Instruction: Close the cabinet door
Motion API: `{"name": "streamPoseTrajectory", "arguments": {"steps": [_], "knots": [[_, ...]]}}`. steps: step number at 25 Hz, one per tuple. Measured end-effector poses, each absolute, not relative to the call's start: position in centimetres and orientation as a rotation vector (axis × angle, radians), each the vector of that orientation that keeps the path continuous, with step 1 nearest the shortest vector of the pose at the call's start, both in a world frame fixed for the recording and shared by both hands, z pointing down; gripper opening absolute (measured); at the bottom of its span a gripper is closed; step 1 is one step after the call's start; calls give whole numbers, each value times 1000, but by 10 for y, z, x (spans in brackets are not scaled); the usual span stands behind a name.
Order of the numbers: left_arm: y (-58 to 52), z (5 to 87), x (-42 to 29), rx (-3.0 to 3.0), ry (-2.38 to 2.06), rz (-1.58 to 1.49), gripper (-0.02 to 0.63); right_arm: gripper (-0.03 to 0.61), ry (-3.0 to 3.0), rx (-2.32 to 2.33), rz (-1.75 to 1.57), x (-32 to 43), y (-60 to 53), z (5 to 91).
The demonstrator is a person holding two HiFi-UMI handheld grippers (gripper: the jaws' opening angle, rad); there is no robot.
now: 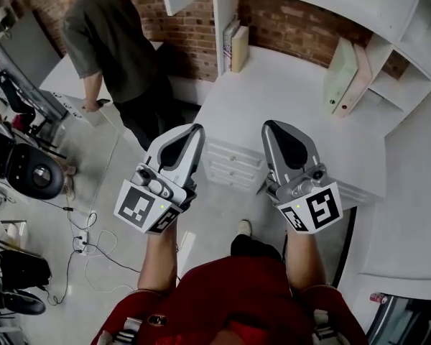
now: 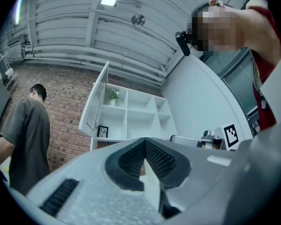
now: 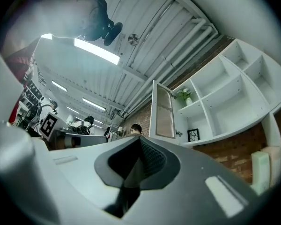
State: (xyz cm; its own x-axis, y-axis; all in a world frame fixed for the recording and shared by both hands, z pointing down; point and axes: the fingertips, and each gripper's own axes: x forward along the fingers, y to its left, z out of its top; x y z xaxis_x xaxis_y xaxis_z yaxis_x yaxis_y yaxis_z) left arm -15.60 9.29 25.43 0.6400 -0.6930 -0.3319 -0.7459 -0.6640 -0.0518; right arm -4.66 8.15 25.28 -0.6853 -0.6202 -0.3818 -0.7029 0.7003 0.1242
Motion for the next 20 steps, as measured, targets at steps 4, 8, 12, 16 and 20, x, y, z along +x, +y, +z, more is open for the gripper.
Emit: {"name": "streamPoseTrajectory", "arguments": {"steps": [4,8,12,16,20], "knots": [[37,249,-140,-2651,1204,431,3,12,2613,-989,377,-33,22,251],[-10,245,-131,-2612,1247,418,3,12,2636,-927,378,-25,-27,250],[-46,241,-132,-2576,1293,357,3,12,2652,-879,373,-24,-66,249],[-64,230,-136,-2565,1296,354,3,12,2658,-836,362,-33,-86,247],[-84,224,-153,-2532,1325,315,3,12,2668,-814,363,-47,-102,246]]}}
